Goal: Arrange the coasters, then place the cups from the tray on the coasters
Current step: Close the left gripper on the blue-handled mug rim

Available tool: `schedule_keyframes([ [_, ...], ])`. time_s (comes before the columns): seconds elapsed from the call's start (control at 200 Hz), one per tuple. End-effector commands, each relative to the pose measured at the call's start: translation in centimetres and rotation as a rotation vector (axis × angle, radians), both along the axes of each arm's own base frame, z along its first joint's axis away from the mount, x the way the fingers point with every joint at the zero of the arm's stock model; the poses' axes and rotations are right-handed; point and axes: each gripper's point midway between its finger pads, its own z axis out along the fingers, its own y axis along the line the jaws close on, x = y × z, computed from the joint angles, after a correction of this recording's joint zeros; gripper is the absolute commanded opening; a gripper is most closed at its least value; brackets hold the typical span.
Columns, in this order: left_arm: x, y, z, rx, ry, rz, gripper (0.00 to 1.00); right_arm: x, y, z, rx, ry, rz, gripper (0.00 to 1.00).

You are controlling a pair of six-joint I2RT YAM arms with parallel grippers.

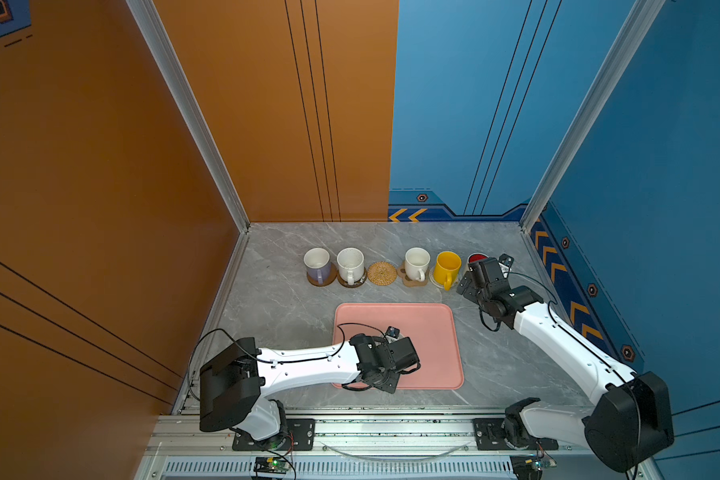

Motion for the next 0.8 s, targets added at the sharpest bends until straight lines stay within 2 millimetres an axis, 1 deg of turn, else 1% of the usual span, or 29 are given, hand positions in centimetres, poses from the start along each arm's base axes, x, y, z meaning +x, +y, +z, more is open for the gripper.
schedule_keyframes([
  [0.0, 1.1, 0.4, 1.1, 0.001, -0.047, 0.014, 0.00, 0.3, 0.2, -0.2, 0.008, 0.000, 0.000, 1.00],
  [0.175, 0.7, 0.6, 0.0, 0.026, -0.025, 0.013, 0.00, 0.5, 0.4, -0.4, 0.009, 0.006, 0.006, 1.00],
  [0.31, 0.5, 0.8, -0.3, 0.034, -0.035, 0.017, 0.00, 0.6, 0.5, -0.4, 0.008, 0.008, 0.010, 1.00],
  [0.476, 0.4, 0.8, -0.7, 0.036, -0.040, 0.019, 0.10, 0.7, 0.6, -0.4, 0.008, 0.008, 0.011, 1.00],
  [0.686, 0.1, 0.8, -1.1, 0.050, -0.038, 0.013, 0.18, 0.6, 0.6, -0.4, 0.007, 0.010, 0.015, 1.00],
  [0.791, 0.0, 0.8, -1.2, 0.053, -0.040, 0.008, 0.25, 0.6, 0.6, -0.4, 0.007, 0.009, 0.014, 1.00],
])
